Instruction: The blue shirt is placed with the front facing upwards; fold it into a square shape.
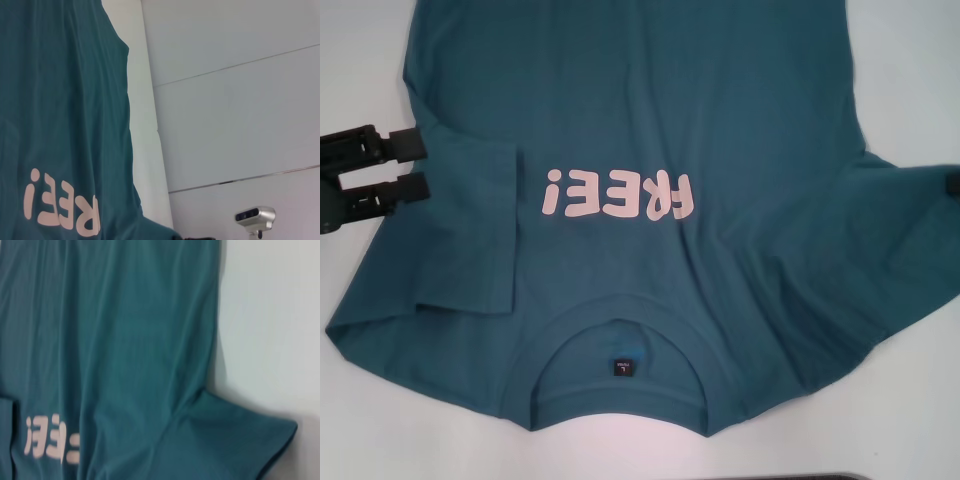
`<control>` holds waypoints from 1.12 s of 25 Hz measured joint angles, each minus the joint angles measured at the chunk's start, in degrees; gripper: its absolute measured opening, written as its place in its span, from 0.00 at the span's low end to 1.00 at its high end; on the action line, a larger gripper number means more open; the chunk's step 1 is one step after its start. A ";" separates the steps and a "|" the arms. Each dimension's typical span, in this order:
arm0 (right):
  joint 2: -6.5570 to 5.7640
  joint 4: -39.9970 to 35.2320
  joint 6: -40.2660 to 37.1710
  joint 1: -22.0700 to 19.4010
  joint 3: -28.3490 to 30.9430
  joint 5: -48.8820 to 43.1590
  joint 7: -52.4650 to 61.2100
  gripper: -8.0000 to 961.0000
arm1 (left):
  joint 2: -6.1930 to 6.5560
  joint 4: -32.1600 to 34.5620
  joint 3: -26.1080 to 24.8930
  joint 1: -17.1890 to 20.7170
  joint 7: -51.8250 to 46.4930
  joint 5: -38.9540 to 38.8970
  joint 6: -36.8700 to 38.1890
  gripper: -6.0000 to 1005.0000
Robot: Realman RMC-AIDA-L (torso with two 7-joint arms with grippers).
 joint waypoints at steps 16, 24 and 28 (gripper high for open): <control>0.16 -0.67 2.53 2.48 3.38 0.56 1.61 0.04 | 0.39 -0.46 -2.18 1.49 -0.15 -0.18 0.11 0.73; 0.21 -0.85 -2.68 3.16 4.27 1.90 1.10 0.04 | 0.74 -0.33 -3.08 1.49 -0.27 -0.29 0.17 0.73; 1.84 -0.61 -4.48 3.96 3.91 2.28 0.61 0.05 | 0.84 -0.26 -3.10 1.49 -0.28 -0.33 0.05 0.73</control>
